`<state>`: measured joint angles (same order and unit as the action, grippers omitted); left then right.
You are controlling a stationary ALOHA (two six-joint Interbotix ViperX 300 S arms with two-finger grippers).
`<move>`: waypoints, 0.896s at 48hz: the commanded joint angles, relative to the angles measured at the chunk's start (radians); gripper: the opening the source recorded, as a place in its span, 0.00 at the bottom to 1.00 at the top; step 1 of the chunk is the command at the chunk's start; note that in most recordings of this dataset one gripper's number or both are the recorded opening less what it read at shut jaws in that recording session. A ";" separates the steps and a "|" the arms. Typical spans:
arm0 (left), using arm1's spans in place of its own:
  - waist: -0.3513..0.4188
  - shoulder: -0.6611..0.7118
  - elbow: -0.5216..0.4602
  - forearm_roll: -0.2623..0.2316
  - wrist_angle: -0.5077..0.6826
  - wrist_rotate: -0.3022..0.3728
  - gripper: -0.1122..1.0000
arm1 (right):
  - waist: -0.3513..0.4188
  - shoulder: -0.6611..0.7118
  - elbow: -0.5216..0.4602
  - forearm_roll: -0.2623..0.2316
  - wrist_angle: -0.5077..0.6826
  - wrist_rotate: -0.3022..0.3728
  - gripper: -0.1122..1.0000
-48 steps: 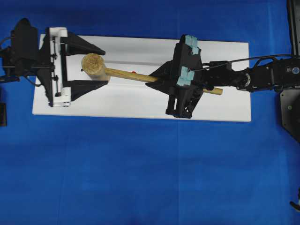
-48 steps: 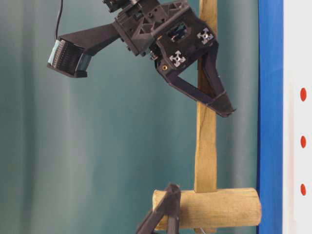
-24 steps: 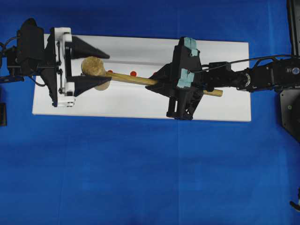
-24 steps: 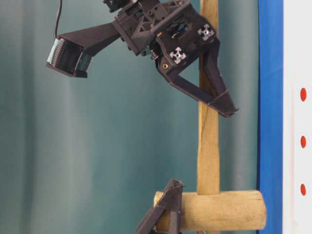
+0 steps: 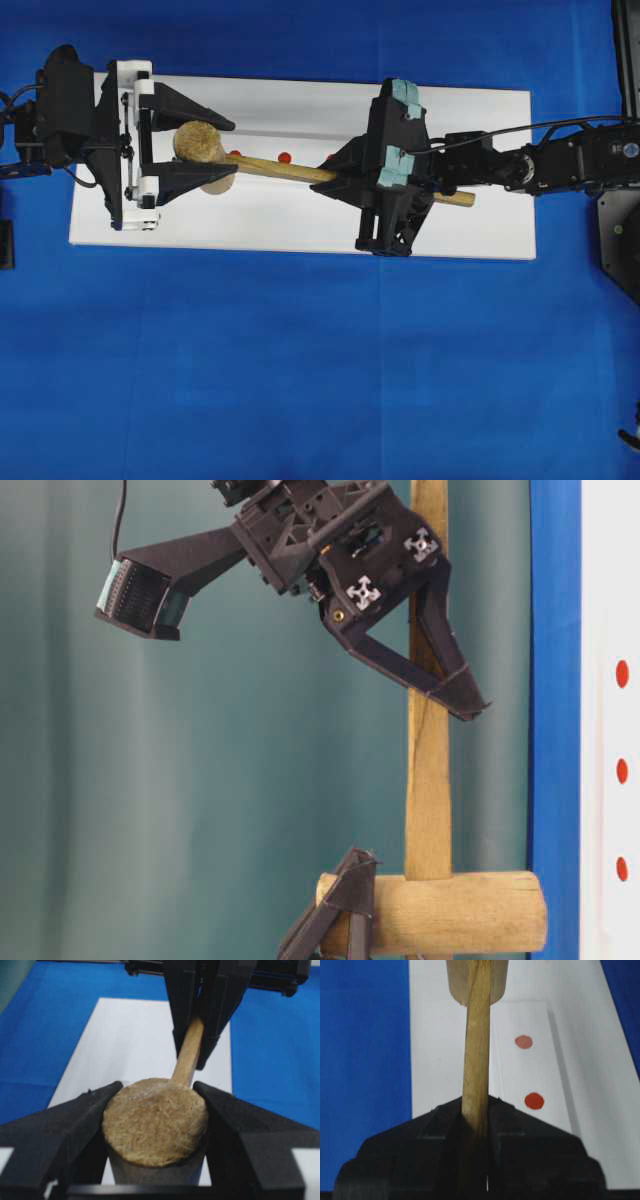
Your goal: Hit the mark with a hammer.
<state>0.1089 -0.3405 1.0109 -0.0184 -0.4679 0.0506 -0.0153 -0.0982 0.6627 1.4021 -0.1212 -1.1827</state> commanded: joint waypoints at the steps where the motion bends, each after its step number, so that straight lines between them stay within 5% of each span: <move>1: -0.002 -0.012 -0.012 0.003 -0.005 0.003 0.51 | 0.005 -0.032 -0.034 -0.006 0.003 -0.003 0.12; 13: -0.002 -0.014 -0.017 0.003 0.008 0.002 0.51 | 0.005 -0.031 -0.034 -0.005 -0.005 -0.003 0.17; 29: -0.002 -0.025 -0.025 -0.005 0.075 -0.015 0.51 | 0.021 -0.037 -0.026 -0.009 -0.083 -0.005 0.93; 35: -0.002 -0.037 -0.038 -0.008 0.133 -0.063 0.51 | 0.021 -0.038 -0.026 -0.011 -0.083 -0.005 0.89; 43: 0.003 -0.048 -0.063 -0.008 0.239 -0.210 0.51 | 0.023 -0.038 -0.029 -0.014 -0.083 -0.006 0.90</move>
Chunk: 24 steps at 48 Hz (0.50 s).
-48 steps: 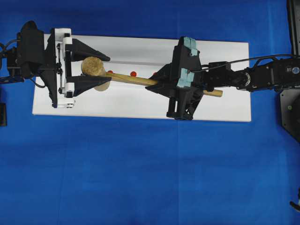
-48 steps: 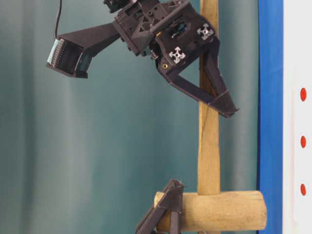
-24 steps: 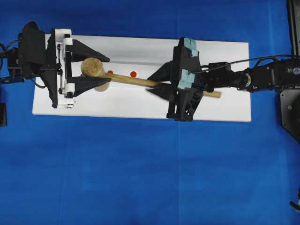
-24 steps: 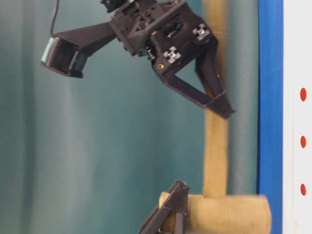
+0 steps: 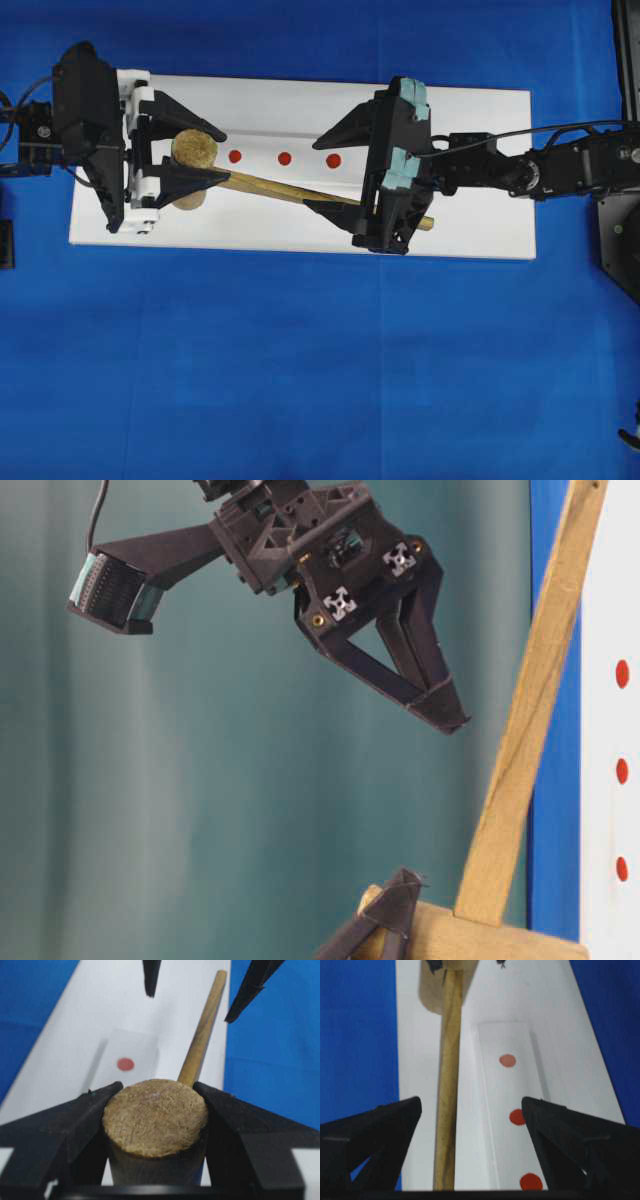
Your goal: Hit the mark with a hammer.
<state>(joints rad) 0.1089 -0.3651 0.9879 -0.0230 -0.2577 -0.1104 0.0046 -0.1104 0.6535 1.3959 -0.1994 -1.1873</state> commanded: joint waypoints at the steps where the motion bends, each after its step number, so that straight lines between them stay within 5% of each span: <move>1: 0.003 -0.023 -0.043 -0.003 0.038 -0.072 0.51 | 0.003 -0.026 -0.020 -0.012 -0.005 -0.002 0.90; 8: 0.003 -0.023 -0.061 -0.003 0.087 -0.290 0.51 | 0.006 -0.025 -0.025 -0.037 -0.005 -0.002 0.90; 16: 0.023 -0.023 -0.072 -0.003 0.114 -0.629 0.51 | 0.012 -0.026 -0.026 -0.060 -0.003 0.000 0.90; 24: 0.029 -0.038 -0.069 0.003 0.106 -0.824 0.51 | 0.017 -0.021 -0.026 -0.101 -0.002 0.000 0.90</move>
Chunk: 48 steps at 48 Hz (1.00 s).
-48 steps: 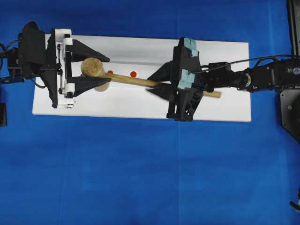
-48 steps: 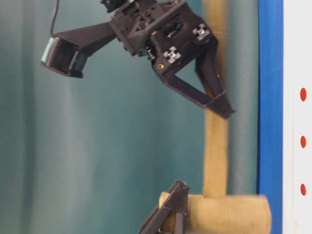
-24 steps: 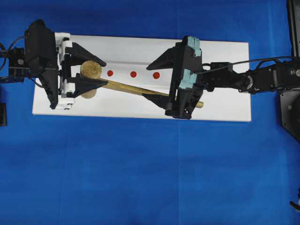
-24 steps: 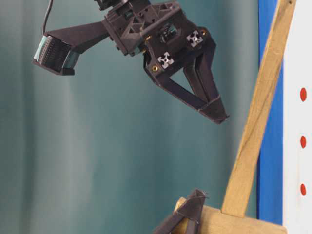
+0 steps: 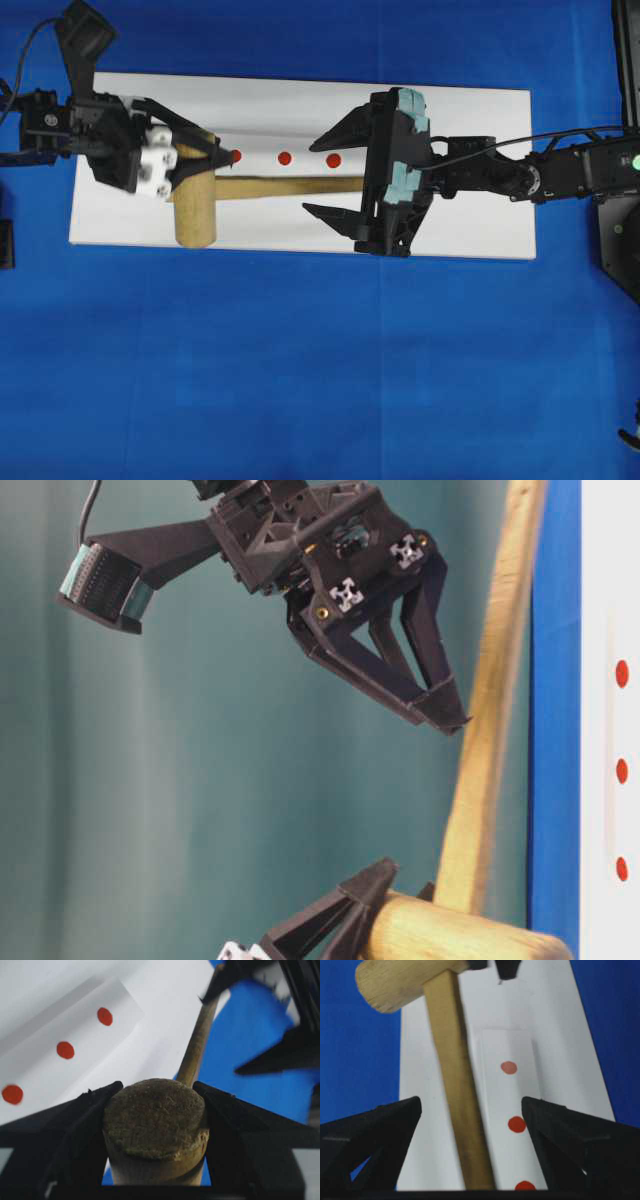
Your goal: Hit the mark with a hammer.
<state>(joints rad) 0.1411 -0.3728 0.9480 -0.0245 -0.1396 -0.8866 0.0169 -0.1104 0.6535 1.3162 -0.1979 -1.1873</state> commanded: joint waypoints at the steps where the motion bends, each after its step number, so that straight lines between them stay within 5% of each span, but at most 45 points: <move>1: -0.005 -0.035 -0.026 0.005 -0.015 -0.058 0.51 | 0.003 -0.020 -0.026 -0.028 -0.003 0.000 0.90; 24: -0.054 -0.075 -0.015 0.005 -0.025 -0.126 0.51 | 0.003 0.066 -0.060 -0.163 -0.020 0.000 0.87; 27: -0.054 -0.075 -0.014 0.005 -0.023 -0.126 0.51 | 0.003 0.067 -0.063 -0.166 -0.026 0.000 0.78; 38: -0.052 -0.077 -0.014 0.005 -0.021 -0.127 0.51 | -0.002 0.067 -0.058 -0.169 -0.002 0.000 0.22; 48: -0.048 -0.074 -0.015 0.003 -0.018 -0.126 0.51 | -0.002 0.066 -0.058 -0.169 0.005 0.000 0.17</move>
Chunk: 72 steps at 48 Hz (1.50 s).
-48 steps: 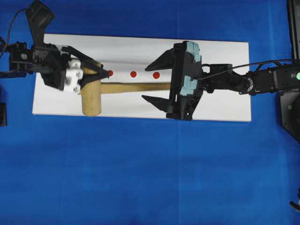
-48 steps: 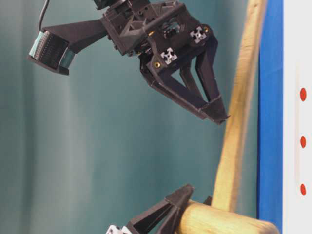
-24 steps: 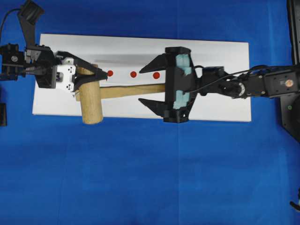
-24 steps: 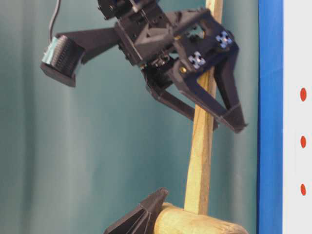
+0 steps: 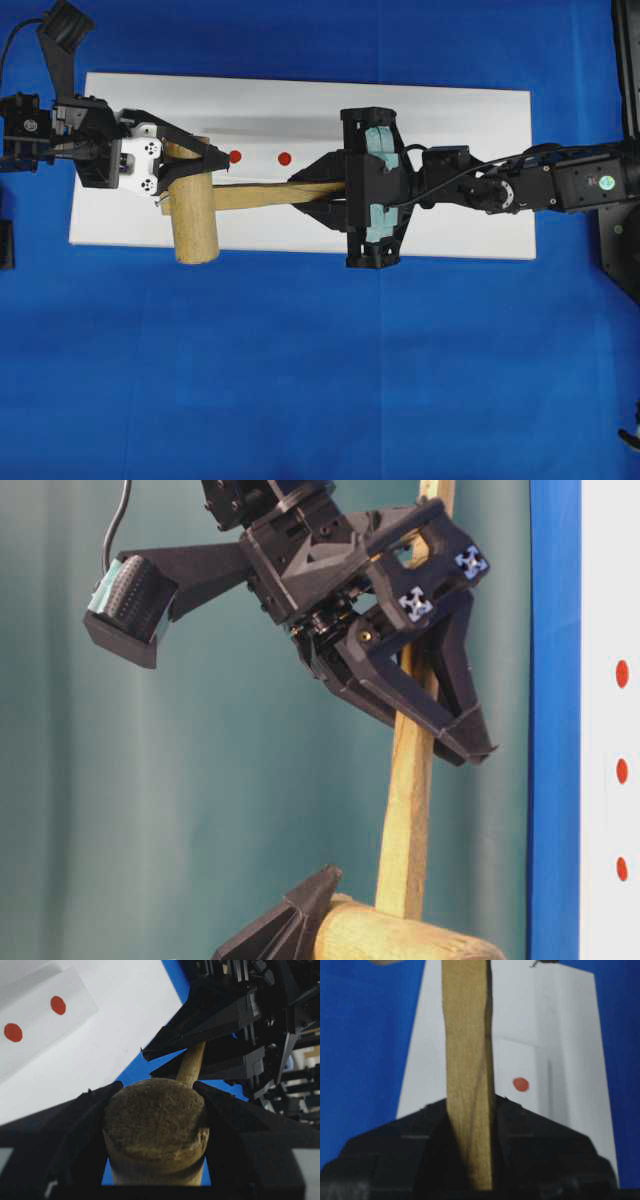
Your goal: Hit the mark with a hammer.
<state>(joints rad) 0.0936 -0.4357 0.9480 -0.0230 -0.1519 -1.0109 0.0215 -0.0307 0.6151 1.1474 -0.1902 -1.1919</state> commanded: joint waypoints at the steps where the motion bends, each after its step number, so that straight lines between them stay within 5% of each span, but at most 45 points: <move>1: 0.000 -0.011 -0.015 0.003 -0.006 -0.002 0.51 | -0.006 -0.012 -0.020 0.000 -0.003 0.005 0.17; 20: 0.000 -0.006 -0.020 0.003 -0.006 0.008 0.52 | -0.006 -0.014 -0.021 0.000 -0.003 0.006 0.17; 29: 0.000 -0.009 -0.017 0.005 -0.005 0.015 0.90 | -0.006 -0.015 -0.021 0.003 -0.003 0.015 0.17; 41: 0.000 -0.037 0.005 0.005 0.021 0.020 0.85 | -0.006 -0.064 0.011 0.018 -0.003 0.023 0.17; 61: 0.003 -0.242 0.127 0.014 0.034 0.028 0.85 | -0.006 -0.247 0.198 0.057 0.012 0.038 0.17; 72: 0.005 -0.344 0.155 0.014 0.046 0.098 0.85 | -0.006 -0.272 0.219 0.063 0.015 0.041 0.17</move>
<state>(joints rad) 0.0951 -0.7701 1.1121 -0.0123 -0.1028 -0.9327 0.0138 -0.2807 0.8498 1.2088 -0.1718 -1.1551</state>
